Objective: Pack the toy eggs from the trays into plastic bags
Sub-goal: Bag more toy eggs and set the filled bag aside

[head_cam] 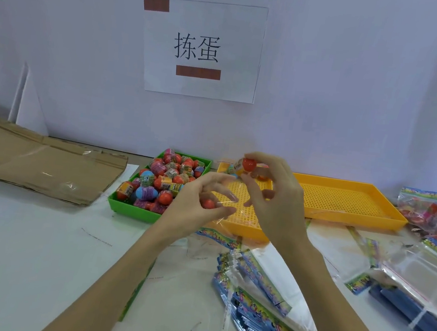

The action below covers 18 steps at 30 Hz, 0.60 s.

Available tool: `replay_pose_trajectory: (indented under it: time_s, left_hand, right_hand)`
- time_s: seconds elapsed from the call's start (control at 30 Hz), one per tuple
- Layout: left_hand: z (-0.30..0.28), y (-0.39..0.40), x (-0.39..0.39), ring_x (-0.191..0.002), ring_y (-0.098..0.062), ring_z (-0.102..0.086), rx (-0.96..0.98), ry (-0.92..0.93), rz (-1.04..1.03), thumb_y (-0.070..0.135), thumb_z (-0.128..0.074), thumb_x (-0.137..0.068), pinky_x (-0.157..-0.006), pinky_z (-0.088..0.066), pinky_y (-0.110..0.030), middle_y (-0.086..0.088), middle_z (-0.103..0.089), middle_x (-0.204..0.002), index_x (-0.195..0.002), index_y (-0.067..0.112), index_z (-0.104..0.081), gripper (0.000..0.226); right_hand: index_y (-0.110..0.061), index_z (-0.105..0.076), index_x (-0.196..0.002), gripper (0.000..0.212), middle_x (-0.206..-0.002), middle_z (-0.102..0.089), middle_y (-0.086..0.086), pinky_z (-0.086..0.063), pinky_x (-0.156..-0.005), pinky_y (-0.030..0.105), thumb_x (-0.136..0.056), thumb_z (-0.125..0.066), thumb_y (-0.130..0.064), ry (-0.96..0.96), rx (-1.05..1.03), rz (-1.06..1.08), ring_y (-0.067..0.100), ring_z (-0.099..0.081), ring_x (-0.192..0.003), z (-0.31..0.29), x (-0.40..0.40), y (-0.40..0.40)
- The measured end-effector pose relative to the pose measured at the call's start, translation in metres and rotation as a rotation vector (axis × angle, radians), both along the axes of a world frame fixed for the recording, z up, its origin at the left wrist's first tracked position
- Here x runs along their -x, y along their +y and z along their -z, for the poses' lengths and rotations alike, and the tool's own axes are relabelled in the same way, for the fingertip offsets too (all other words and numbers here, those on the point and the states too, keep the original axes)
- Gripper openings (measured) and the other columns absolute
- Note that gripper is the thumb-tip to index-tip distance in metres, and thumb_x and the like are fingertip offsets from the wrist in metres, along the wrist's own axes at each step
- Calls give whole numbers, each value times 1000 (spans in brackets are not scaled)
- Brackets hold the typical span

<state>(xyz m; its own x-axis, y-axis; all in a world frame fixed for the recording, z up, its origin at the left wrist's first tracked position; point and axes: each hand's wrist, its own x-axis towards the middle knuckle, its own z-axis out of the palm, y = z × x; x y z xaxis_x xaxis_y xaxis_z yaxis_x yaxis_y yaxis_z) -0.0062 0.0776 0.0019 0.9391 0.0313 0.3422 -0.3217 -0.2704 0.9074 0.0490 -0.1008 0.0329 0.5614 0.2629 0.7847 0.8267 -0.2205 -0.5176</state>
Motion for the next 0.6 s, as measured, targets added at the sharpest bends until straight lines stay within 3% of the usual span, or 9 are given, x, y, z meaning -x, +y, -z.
replay_pose_trajectory:
  time_s: [0.1,0.2,0.33,0.4,0.5,0.6]
  left_hand:
    - [-1,1,-1,-86,-30,-73,-20,0,19,17,-85,-88,-81,-62,-46,4,-77,-111,-138,27,-58,58]
    - [0,0,-1,-87,-27,-74,-32,-5,14,20,-86,-86,-78,-63,-40,4,-77,-111,-139,26,-58,60]
    - [2,1,0,-77,-21,-75,21,-41,-20,23,-85,-86,-63,-57,-23,3,-78,-106,-133,24,-61,54]
    - [2,0,0,-63,-13,-70,48,-57,-49,28,-81,-88,-54,-50,-16,5,-78,-92,-128,25,-65,43]
    - [1,0,1,-50,-9,-59,25,-93,-111,43,-68,-94,-46,-44,-16,1,-71,-67,-121,26,-70,31]
    - [1,-2,1,-47,-15,-55,36,-86,-112,45,-55,-101,-43,-40,-17,-5,-70,-65,-115,22,-72,33]
  right_hand:
    - [-18,-65,-127,30,-116,-62,-8,-51,-62,8,-98,-70,-12,-59,84,38,5,-68,-95,-2,0,-1]
    - [-18,-65,-127,30,-116,-62,-6,-41,-72,3,-98,-69,-12,-57,226,34,4,-65,-85,-2,-1,-5]
    - [-21,-68,-123,28,-112,-60,-9,-44,-66,8,-97,-70,-9,32,288,-60,5,-66,-82,-4,-4,-10]
    - [-24,-70,-119,26,-114,-63,-9,-50,-61,16,-97,-69,-9,113,272,-122,8,-70,-85,-5,-6,-12]
    - [-27,-70,-117,22,-107,-70,-13,-59,-65,26,-99,-69,-16,234,249,-181,7,-72,-88,-5,-5,-13]
    - [-28,-72,-117,18,-100,-74,-16,-60,-71,25,-100,-68,-23,292,289,-201,4,-72,-89,-3,-5,-12]
